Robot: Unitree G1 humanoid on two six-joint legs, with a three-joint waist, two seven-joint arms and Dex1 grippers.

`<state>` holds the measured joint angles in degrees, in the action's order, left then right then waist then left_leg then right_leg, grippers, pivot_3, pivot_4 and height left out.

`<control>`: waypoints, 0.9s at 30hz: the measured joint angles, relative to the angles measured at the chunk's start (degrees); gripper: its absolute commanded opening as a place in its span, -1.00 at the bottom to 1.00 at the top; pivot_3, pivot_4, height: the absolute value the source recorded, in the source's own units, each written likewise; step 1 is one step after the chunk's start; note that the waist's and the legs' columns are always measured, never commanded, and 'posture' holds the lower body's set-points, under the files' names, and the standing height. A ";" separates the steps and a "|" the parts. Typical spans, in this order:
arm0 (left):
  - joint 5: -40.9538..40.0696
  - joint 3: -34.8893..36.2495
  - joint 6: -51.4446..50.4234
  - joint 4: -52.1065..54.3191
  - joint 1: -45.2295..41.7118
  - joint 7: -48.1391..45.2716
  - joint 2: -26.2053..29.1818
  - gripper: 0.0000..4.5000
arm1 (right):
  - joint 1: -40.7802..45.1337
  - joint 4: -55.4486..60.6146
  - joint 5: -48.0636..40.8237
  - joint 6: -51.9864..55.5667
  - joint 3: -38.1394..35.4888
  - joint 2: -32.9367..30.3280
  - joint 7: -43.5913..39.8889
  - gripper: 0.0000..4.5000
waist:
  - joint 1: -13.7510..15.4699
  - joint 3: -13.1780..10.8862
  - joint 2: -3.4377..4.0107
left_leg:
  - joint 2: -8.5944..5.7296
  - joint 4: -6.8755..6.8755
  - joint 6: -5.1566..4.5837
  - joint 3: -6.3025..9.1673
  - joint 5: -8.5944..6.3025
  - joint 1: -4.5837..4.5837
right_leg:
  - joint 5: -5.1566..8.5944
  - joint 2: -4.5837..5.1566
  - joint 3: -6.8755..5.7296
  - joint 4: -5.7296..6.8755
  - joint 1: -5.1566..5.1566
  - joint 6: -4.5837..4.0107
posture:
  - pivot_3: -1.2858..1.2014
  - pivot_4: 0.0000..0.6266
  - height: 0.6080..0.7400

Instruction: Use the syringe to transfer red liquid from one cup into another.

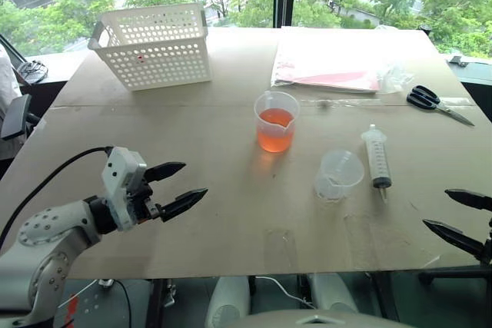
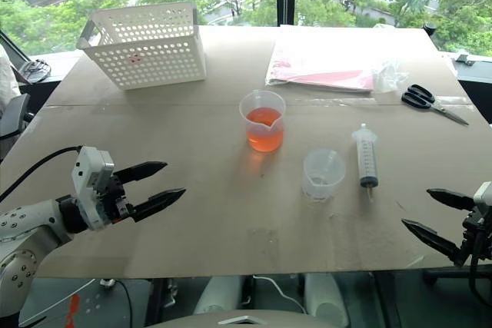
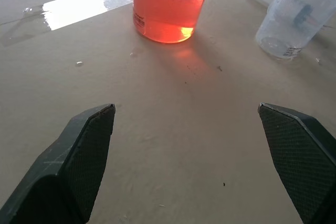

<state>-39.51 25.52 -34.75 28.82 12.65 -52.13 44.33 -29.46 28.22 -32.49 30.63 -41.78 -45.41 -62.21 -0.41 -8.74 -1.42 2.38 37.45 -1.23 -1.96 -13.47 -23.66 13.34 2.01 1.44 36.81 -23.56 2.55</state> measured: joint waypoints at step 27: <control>-12.12 -9.80 -4.69 15.02 -15.94 3.70 5.04 0.98 | 77.60 -39.08 -8.35 61.52 36.60 2.62 50.46 1.00 | -0.59 -0.10 -0.05 | -0.16 -0.09 -0.05 -0.48 0.01 -0.10 | -0.21 -0.13 0.24 0.00 -0.16 -0.11 | 0.03 -0.52 1.00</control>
<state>-51.63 15.72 -39.44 43.85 -3.30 -48.44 49.37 48.14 -10.86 -40.84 92.15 -5.17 -42.79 -11.75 -1.00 -8.84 -1.47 2.22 37.36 -1.28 -2.45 -13.46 -23.76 13.13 1.87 1.68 36.81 -23.72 2.45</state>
